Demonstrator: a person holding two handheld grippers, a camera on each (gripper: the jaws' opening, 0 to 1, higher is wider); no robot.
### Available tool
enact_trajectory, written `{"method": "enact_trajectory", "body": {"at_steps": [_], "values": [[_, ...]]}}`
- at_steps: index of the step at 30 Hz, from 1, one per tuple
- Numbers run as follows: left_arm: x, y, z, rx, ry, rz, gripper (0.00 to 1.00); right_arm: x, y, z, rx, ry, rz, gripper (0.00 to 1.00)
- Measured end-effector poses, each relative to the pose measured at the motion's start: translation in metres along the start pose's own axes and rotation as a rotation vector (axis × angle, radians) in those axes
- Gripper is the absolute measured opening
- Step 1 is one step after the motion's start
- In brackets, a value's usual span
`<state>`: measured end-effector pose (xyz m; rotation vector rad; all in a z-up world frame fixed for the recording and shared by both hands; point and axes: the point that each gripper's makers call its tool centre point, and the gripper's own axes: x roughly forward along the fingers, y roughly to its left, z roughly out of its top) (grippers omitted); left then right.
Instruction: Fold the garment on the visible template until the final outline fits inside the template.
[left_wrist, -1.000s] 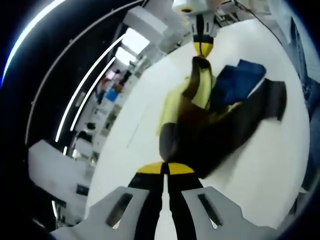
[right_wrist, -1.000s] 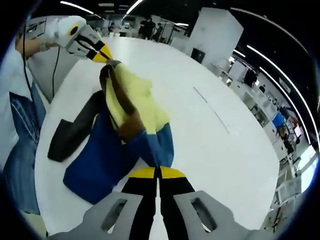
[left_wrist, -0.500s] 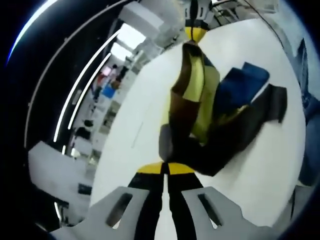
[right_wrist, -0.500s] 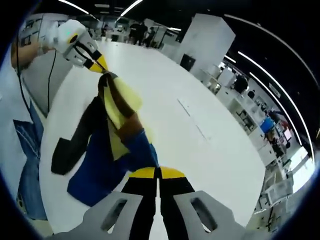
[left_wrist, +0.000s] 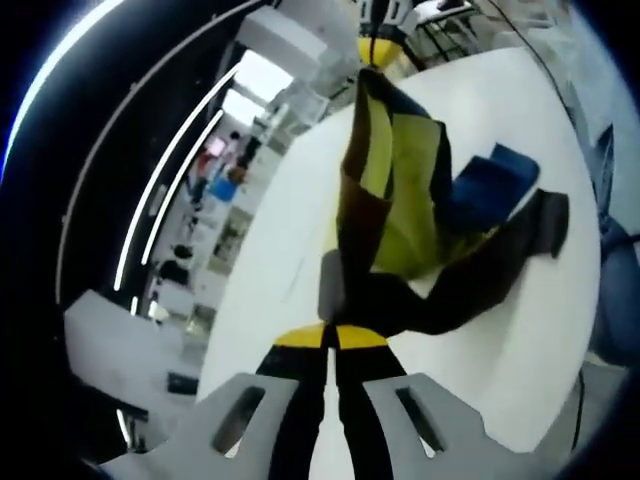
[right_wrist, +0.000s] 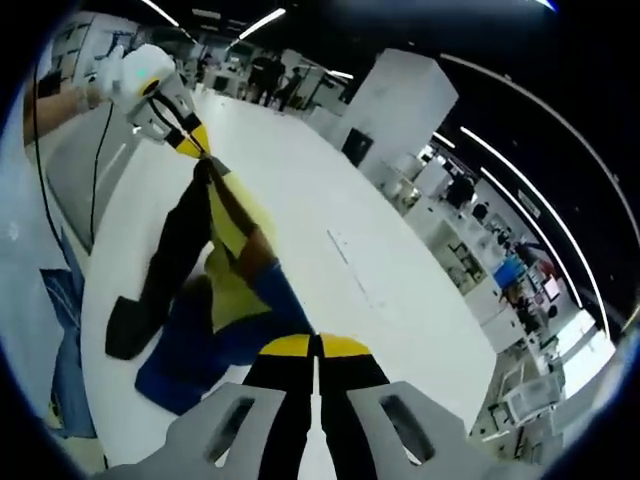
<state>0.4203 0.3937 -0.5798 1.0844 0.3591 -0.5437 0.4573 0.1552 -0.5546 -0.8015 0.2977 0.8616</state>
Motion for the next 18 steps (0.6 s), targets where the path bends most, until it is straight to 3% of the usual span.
{"method": "enact_trajectory", "body": {"at_steps": [18], "values": [[-0.023, 0.025, 0.016, 0.050, -0.011, 0.024, 0.00, -0.033, -0.021, 0.038, -0.070, -0.042, -0.069, 0.01]]}}
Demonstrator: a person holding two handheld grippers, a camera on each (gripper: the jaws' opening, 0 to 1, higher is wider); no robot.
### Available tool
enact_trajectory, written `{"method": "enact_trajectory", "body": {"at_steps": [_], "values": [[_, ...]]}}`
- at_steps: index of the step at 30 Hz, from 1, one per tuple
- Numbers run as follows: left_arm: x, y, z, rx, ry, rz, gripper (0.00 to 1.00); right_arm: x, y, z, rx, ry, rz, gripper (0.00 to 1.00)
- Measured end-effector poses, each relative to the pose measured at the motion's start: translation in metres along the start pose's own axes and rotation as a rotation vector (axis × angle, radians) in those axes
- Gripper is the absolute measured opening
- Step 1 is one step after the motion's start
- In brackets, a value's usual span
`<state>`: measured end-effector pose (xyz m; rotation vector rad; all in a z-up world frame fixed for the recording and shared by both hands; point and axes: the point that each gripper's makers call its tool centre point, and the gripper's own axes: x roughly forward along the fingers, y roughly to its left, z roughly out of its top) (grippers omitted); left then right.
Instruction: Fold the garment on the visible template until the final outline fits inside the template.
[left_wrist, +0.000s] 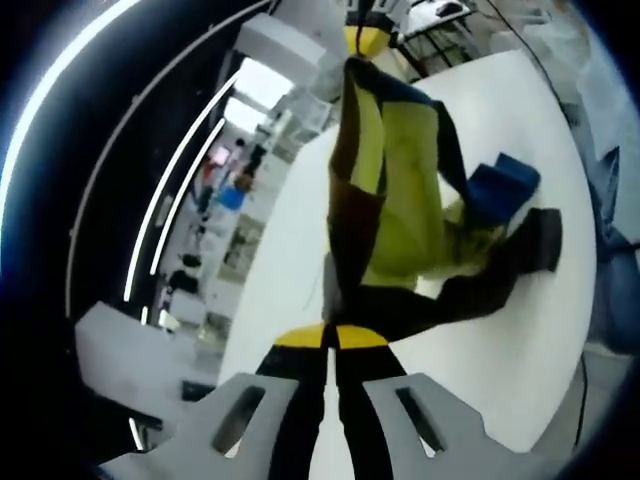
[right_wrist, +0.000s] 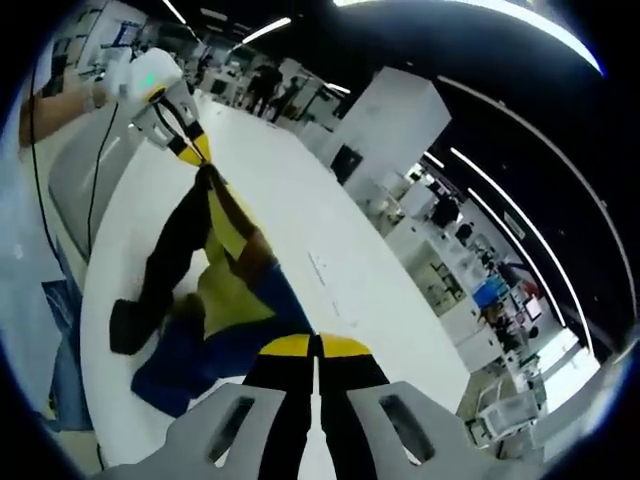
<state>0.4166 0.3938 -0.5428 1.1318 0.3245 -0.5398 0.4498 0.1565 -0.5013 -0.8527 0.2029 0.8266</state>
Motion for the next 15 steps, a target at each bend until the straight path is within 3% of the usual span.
{"method": "enact_trajectory", "body": {"at_steps": [7, 15], "values": [[-0.010, 0.014, 0.007, 0.045, 0.009, -0.013, 0.00, -0.009, -0.008, 0.010, -0.021, -0.002, 0.006, 0.01], [-0.026, 0.030, 0.019, 0.098, 0.007, -0.070, 0.00, -0.024, -0.018, 0.025, -0.054, 0.001, 0.079, 0.01]]}}
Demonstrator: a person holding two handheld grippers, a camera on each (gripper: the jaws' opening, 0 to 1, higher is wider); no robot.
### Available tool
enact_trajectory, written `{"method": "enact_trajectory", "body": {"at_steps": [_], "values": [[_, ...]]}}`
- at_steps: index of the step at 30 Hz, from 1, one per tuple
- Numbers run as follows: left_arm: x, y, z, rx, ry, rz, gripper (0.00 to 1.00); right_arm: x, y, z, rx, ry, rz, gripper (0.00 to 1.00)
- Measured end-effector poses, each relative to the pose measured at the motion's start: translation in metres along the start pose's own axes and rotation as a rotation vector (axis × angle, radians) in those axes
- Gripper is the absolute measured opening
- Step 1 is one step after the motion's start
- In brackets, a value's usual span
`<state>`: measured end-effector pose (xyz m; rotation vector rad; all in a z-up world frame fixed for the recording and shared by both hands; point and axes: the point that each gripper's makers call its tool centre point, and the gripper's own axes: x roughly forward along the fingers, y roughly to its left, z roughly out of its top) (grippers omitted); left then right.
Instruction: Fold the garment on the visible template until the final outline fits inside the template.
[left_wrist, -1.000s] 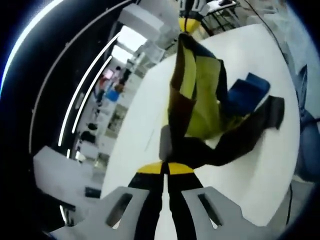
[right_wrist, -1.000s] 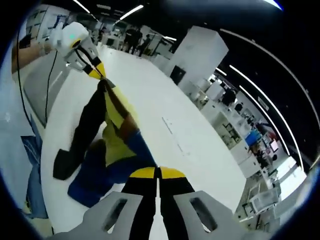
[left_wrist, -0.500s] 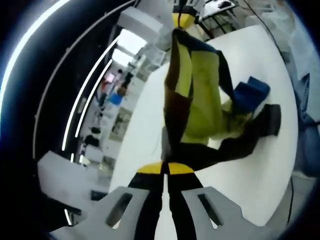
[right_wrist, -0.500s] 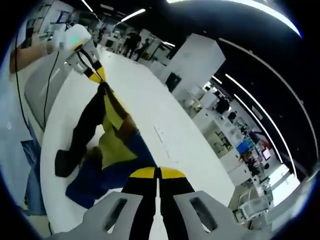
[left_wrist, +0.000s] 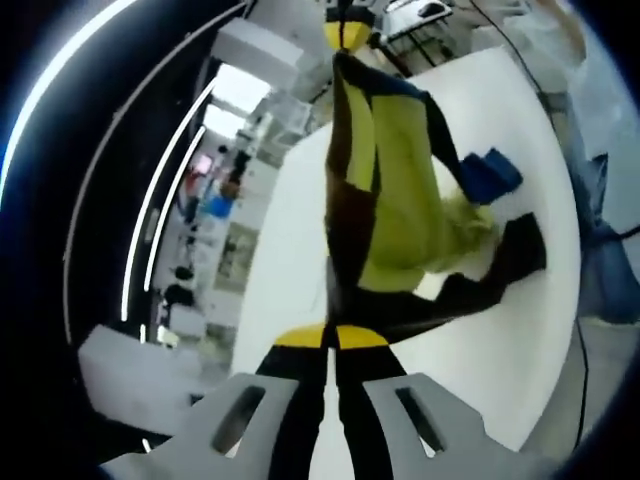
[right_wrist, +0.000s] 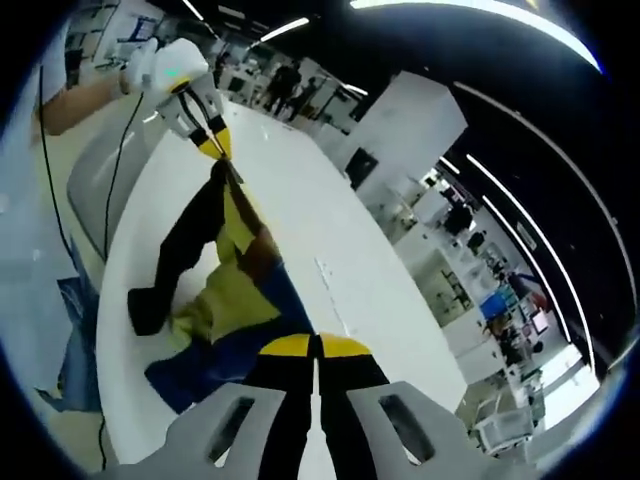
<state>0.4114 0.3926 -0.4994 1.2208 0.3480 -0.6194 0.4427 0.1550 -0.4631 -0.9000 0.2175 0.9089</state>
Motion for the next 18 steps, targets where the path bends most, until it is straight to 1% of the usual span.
{"method": "enact_trajectory", "body": {"at_steps": [2, 6, 9, 12, 15, 18], "values": [[-0.004, 0.004, 0.004, 0.016, 0.001, -0.005, 0.00, -0.004, -0.004, 0.004, -0.025, 0.009, 0.002, 0.01], [-0.013, 0.015, 0.012, 0.043, 0.001, 0.007, 0.00, -0.012, -0.012, 0.014, -0.061, 0.018, 0.000, 0.01], [-0.015, 0.018, 0.013, 0.063, 0.007, -0.005, 0.00, -0.016, -0.013, 0.019, -0.078, 0.024, 0.015, 0.01], [-0.018, 0.021, 0.012, 0.080, 0.014, -0.025, 0.00, -0.017, -0.013, 0.020, -0.095, 0.039, 0.033, 0.01], [-0.022, 0.027, 0.012, 0.104, 0.021, -0.043, 0.00, -0.020, -0.013, 0.023, -0.092, 0.040, 0.071, 0.01], [-0.028, 0.034, 0.014, 0.126, 0.028, -0.047, 0.00, -0.023, -0.015, 0.027, -0.092, 0.044, 0.102, 0.01]]}}
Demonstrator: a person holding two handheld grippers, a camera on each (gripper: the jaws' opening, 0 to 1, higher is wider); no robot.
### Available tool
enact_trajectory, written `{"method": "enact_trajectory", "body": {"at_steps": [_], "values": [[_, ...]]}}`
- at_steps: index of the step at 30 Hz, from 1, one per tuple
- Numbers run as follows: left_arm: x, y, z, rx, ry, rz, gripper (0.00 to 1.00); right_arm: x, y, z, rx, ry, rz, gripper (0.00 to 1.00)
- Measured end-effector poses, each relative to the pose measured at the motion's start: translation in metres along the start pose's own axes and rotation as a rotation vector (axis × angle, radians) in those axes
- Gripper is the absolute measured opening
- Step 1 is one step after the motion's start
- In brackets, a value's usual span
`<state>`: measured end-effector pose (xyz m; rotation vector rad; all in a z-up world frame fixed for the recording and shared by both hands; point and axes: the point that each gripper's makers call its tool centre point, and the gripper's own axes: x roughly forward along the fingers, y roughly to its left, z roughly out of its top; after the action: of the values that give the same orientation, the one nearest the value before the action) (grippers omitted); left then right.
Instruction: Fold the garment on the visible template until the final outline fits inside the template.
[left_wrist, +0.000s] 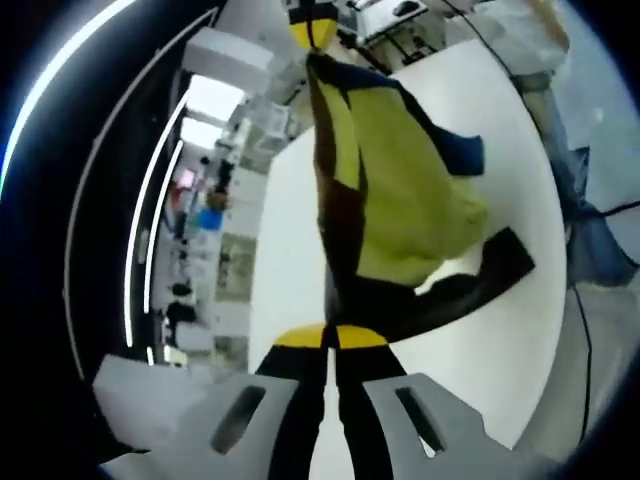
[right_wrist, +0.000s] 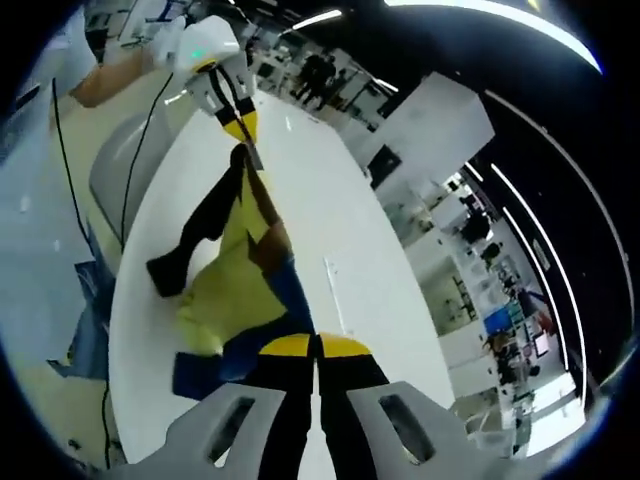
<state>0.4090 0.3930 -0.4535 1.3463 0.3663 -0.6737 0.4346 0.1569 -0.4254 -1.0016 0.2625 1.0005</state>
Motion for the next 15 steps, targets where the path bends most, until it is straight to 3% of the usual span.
{"method": "enact_trajectory", "body": {"at_steps": [15], "values": [[-0.037, 0.027, 0.006, 0.080, 0.033, -0.001, 0.00, -0.034, -0.008, 0.029, -0.043, 0.001, 0.050, 0.01]]}}
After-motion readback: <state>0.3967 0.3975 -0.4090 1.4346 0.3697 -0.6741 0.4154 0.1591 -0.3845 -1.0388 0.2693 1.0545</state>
